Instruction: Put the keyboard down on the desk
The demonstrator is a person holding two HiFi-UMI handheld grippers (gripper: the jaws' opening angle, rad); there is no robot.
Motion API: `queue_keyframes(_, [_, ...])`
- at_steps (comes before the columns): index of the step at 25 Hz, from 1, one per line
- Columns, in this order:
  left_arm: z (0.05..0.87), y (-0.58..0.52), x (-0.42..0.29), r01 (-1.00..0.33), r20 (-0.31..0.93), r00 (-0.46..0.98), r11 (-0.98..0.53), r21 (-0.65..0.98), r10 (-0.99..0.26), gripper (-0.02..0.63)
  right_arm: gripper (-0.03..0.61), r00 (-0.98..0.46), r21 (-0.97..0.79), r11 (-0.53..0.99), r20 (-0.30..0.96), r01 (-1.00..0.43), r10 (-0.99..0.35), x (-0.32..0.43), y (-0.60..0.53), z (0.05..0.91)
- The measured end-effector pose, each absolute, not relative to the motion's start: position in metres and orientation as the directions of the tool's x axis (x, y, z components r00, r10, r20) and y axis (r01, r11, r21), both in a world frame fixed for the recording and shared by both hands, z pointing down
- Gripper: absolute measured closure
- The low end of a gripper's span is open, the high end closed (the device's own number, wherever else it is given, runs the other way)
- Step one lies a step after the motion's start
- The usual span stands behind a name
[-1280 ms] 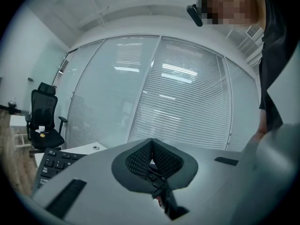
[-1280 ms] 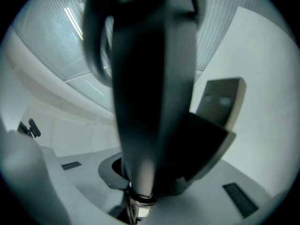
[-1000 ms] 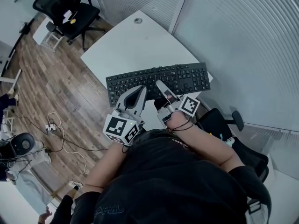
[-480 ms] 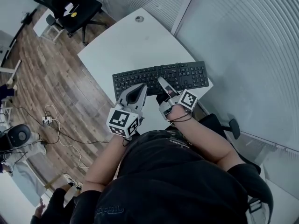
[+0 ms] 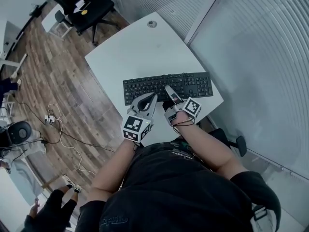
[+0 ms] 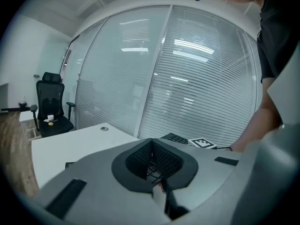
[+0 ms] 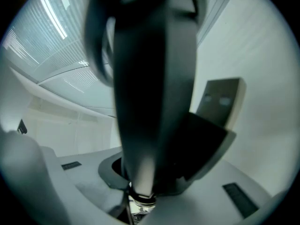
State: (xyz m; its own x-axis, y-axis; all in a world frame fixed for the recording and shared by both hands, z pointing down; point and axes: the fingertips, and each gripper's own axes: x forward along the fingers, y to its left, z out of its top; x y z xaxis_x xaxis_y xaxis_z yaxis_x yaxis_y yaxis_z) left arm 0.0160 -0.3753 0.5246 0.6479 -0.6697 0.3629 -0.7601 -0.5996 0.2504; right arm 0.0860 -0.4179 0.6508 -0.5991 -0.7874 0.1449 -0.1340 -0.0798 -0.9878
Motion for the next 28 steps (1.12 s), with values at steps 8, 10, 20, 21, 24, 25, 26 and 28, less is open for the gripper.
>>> queue_keyframes(8, [0.568, -0.387, 0.026, -0.733, 0.401, 0.678, -0.603, 0.314, -0.616, 0.598, 0.479, -0.567, -0.989, -0.131, 0.149, -0.071, -0.81, 0.084, -0.437, 0.69])
queue_keyframes(10, [0.574, -0.387, 0.032, -0.715, 0.396, 0.698, -0.618, 0.328, -0.597, 0.598, 0.479, -0.55, -0.983, -0.154, 0.181, -0.096, -0.815, 0.09, -0.44, 0.7])
queue_keyframes(20, [0.621, -0.399, 0.033, -0.72, 0.454, 0.689, -0.602, 0.344, -0.565, 0.597, 0.479, -0.537, -0.971, -0.189, 0.24, -0.15, -0.809, 0.095, -0.449, 0.735])
queue_keyframes(21, [0.626, -0.4, 0.031, -0.726, 0.462, 0.683, -0.596, 0.344, -0.565, 0.597, 0.479, -0.534, -0.97, -0.193, 0.242, -0.148, -0.81, 0.096, -0.449, 0.737])
queue_keyframes(24, [0.636, -0.404, 0.022, -0.749, 0.481, 0.658, -0.565, 0.345, -0.579, 0.598, 0.479, -0.526, -0.967, -0.207, 0.254, -0.147, -0.812, 0.095, -0.449, 0.742])
queue_keyframes(25, [0.639, -0.405, 0.02, -0.755, 0.486, 0.652, -0.558, 0.345, -0.582, 0.598, 0.479, -0.525, -0.964, -0.216, 0.265, -0.155, -0.809, 0.097, -0.449, 0.745])
queue_keyframes(26, [0.642, -0.406, 0.019, -0.758, 0.49, 0.649, -0.553, 0.347, -0.582, 0.598, 0.479, -0.523, -0.963, -0.222, 0.271, -0.156, -0.808, 0.098, -0.449, 0.748])
queue_keyframes(28, [0.647, -0.407, 0.018, -0.761, 0.496, 0.646, -0.544, 0.354, -0.581, 0.597, 0.479, -0.52, -0.963, -0.227, 0.268, -0.142, -0.811, 0.099, -0.451, 0.752])
